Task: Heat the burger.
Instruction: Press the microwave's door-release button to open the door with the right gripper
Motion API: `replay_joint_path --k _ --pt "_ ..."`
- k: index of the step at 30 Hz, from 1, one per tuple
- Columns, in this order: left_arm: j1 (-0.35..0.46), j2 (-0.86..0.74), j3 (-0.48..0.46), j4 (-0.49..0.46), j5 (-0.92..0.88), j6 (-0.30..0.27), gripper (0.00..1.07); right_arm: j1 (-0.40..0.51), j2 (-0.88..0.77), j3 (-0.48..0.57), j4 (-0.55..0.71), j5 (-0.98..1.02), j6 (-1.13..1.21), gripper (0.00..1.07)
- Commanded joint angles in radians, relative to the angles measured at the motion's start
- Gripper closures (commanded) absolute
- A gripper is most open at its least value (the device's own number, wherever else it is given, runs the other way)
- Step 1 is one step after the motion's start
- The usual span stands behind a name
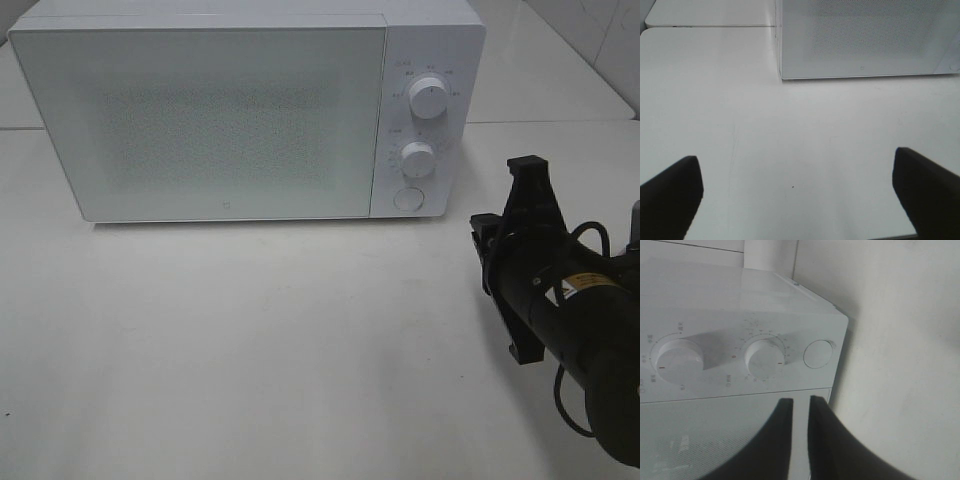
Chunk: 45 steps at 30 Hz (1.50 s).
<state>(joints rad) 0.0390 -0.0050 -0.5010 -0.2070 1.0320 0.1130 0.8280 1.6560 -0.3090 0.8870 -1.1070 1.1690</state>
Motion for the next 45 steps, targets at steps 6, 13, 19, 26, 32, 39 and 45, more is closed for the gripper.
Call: replay_joint_path --k 6,13,19,26,32,39,45 --pt "-0.002 -0.025 0.004 0.001 -0.008 -0.005 0.09 0.001 0.0 -0.008 -0.012 0.081 0.073 1.07" --pt "-0.002 -0.025 0.004 0.001 -0.008 -0.005 0.09 -0.001 0.002 -0.015 -0.015 0.119 0.069 1.07" --pt "-0.002 -0.025 0.004 0.001 -0.008 -0.005 0.09 -0.001 0.064 -0.056 -0.044 0.117 0.102 1.07" --pt "-0.002 -0.025 0.004 0.001 -0.008 -0.005 0.09 -0.01 0.126 -0.107 -0.057 0.114 0.136 1.07" --pt "-0.002 -0.025 0.004 0.001 -0.008 -0.005 0.09 -0.103 0.151 -0.178 -0.166 0.181 0.138 1.07" --pt "-0.002 -0.025 0.004 0.001 -0.008 -0.005 0.09 -0.188 0.167 -0.234 -0.234 0.238 0.131 1.07" --pt "-0.002 -0.025 0.004 0.001 -0.008 -0.005 0.09 -0.235 0.231 -0.291 -0.307 0.247 0.195 1.07"
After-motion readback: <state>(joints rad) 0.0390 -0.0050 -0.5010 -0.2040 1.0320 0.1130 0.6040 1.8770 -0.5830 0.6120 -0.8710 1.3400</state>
